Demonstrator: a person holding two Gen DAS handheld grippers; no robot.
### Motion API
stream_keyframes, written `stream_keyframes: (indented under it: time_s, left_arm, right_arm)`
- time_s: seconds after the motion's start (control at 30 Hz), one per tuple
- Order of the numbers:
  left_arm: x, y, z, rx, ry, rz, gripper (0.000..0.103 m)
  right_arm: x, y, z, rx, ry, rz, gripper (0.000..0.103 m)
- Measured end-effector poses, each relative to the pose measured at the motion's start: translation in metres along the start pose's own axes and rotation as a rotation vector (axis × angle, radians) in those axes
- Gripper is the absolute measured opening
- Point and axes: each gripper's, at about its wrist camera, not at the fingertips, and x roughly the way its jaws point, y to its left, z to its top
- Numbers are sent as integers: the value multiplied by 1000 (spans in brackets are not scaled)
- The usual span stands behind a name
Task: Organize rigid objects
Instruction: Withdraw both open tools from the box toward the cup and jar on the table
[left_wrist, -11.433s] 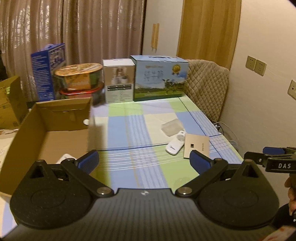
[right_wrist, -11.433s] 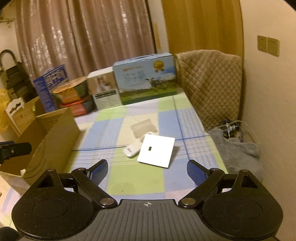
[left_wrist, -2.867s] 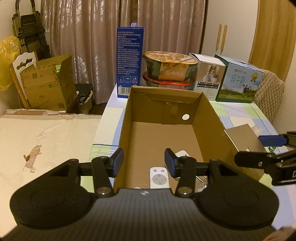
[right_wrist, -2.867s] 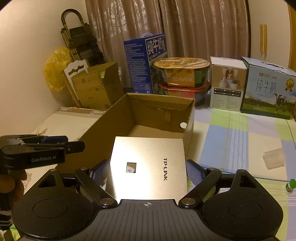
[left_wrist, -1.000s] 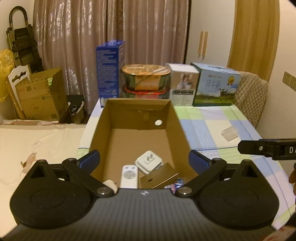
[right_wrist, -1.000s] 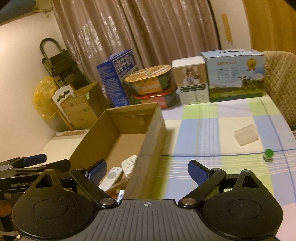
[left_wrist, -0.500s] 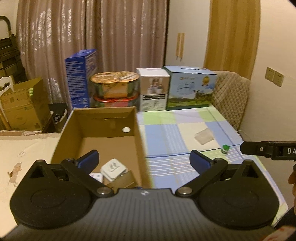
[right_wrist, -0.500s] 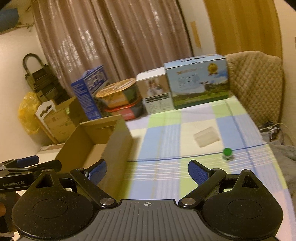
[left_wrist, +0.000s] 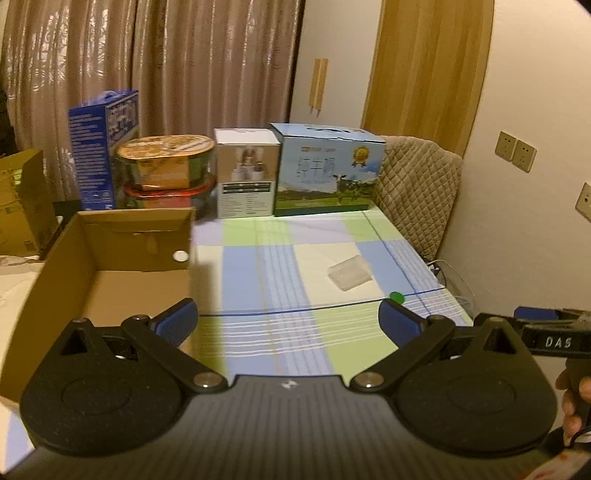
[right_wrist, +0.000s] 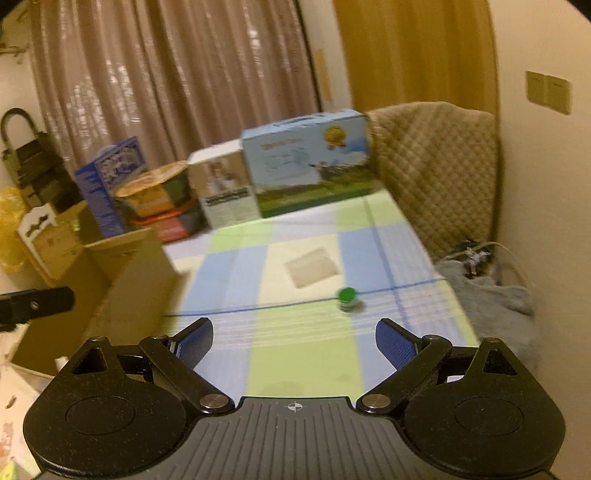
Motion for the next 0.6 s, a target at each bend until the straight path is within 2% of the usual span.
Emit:
stream_keyframes:
  time_s: [0.3, 0.6]
  left_arm:
    - [54, -27, -3, 27, -5, 3, 102]
    - [119, -39, -13, 84, -14, -6, 102]
  right_arm:
    - [27, -40, -7, 7, -12, -72, 92]
    - [92, -53, -15, -50, -1, -68, 92]
